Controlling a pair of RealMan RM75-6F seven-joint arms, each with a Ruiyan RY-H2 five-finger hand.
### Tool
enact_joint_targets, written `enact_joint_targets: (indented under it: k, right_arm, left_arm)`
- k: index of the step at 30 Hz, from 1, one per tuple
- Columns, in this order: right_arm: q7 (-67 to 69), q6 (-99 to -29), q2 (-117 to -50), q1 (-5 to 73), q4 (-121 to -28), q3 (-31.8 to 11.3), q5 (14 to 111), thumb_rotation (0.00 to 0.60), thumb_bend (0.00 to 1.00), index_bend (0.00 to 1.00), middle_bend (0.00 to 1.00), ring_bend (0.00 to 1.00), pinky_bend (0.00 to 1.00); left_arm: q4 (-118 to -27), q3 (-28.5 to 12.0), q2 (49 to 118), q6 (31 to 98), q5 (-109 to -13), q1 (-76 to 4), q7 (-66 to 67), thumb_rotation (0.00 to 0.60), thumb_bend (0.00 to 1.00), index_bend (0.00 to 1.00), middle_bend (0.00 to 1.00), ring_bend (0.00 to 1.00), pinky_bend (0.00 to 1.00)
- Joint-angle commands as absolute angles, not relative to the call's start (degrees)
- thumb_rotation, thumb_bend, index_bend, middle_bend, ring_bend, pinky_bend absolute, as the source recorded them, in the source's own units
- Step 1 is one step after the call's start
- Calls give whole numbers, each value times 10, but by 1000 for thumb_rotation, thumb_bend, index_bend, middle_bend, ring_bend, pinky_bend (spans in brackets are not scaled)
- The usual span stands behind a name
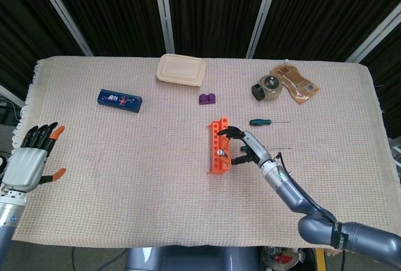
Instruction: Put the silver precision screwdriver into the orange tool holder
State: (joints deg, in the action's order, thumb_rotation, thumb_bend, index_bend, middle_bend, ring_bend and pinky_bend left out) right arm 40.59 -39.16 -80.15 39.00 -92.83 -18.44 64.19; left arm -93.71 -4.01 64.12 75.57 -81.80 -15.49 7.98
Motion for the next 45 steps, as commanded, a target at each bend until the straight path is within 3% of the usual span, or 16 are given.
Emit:
enact_joint_targets:
  k: [1,11,20,34,38,41,45]
  right_arm:
    - [407,-393,-803,389,-929,-186,644,600,405,644,221,4,0]
    - [417,-399,-797,382,-937,-194,645,600,405,643,220,4,0]
    - [418,-398,-786,376,-949,-193,650,600,405,513,201,0,0]
    - [420,-389,-787,378,-944,-193,648,600,405,478,190,0,0]
    - [419,-387,-786,378,-946,-190,654,600,405,371,155,0,0]
    - [422,-379,-780,379,-949,-187,665,600,379,196,89,0,0]
    - [432,-382,-774,376,-955,-187,683,600,235,39,15,0,0]
  left_arm:
    - [-937,-40,642,756,-818,-155,79,600,182,0,0,0,0]
    - [-934,-40,643,756,-818,-154,75,600,182,0,0,0,0]
    - [-933,-39,642,763,-823,-151,69,600,182,0,0,0,0]
    - [-933,-37,640,769,-825,-146,65,600,183,0,0,0,0]
    - [-934,-38,640,769,-825,-146,65,600,182,0,0,0,0]
    - [-934,-39,639,770,-825,-146,65,600,181,0,0,0,0]
    - [-934,-39,639,772,-826,-145,64,600,183,0,0,0,0]
